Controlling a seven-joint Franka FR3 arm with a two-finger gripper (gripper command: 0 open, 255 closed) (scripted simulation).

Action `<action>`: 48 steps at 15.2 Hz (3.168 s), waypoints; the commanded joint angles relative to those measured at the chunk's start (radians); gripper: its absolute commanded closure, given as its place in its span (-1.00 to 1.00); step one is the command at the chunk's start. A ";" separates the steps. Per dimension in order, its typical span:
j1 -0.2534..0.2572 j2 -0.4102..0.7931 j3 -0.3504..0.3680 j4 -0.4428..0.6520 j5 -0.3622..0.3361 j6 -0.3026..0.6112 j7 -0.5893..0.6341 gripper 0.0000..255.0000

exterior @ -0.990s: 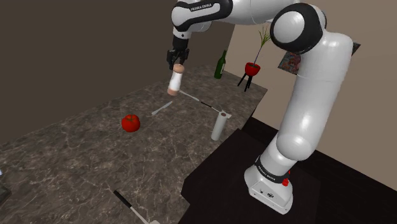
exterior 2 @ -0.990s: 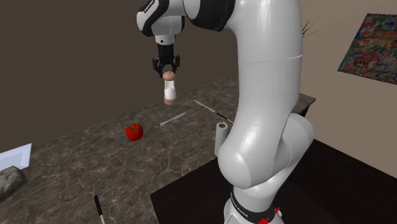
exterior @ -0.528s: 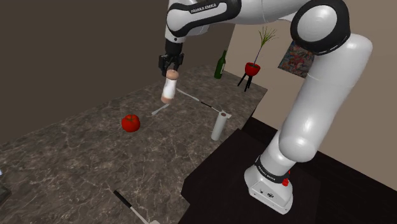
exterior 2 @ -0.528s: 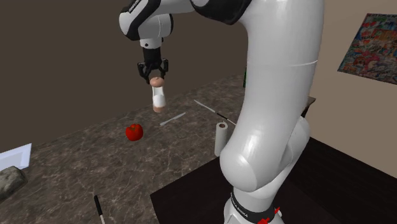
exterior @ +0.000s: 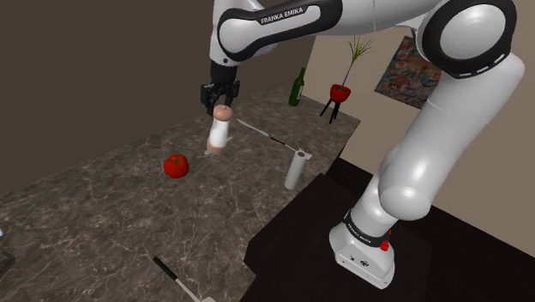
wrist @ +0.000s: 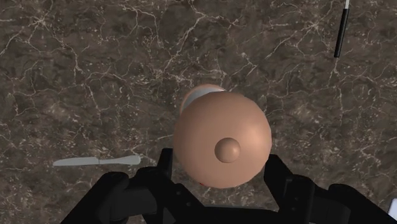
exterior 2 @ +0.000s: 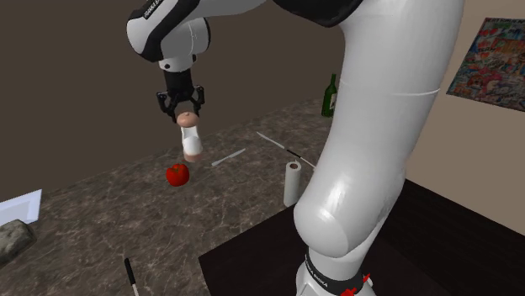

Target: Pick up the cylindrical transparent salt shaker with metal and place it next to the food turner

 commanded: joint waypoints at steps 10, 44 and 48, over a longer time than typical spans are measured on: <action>0.130 -0.044 0.131 -0.049 -0.015 0.004 0.270 1.00; 0.171 0.188 0.147 -0.216 -0.110 0.392 0.400 1.00; 0.176 0.230 0.140 -0.222 -0.130 0.439 0.415 1.00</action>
